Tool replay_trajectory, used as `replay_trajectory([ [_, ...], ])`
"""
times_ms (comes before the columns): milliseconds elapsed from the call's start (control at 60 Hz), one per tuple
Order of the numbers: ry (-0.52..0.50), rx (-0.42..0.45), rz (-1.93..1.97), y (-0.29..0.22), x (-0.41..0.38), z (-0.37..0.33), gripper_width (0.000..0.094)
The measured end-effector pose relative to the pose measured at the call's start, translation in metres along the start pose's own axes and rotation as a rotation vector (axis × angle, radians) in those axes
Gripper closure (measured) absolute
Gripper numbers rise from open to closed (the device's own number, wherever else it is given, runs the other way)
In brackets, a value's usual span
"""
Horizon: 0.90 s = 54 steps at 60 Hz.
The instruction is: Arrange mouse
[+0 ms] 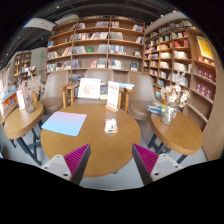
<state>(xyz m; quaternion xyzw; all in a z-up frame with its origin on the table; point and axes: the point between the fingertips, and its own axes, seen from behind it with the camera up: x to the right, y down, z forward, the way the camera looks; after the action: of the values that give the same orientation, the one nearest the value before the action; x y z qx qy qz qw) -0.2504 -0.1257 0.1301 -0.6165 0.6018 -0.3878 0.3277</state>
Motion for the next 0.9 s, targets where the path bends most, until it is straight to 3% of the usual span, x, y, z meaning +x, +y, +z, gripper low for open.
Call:
replay_trajectory([
  [350,-0.015,-0.015,0.006,-0.008,0.008,0.096,0.008],
  [900,-0.032,-0.128,-0.015,-0.007,-0.001,0.276,0.0083],
])
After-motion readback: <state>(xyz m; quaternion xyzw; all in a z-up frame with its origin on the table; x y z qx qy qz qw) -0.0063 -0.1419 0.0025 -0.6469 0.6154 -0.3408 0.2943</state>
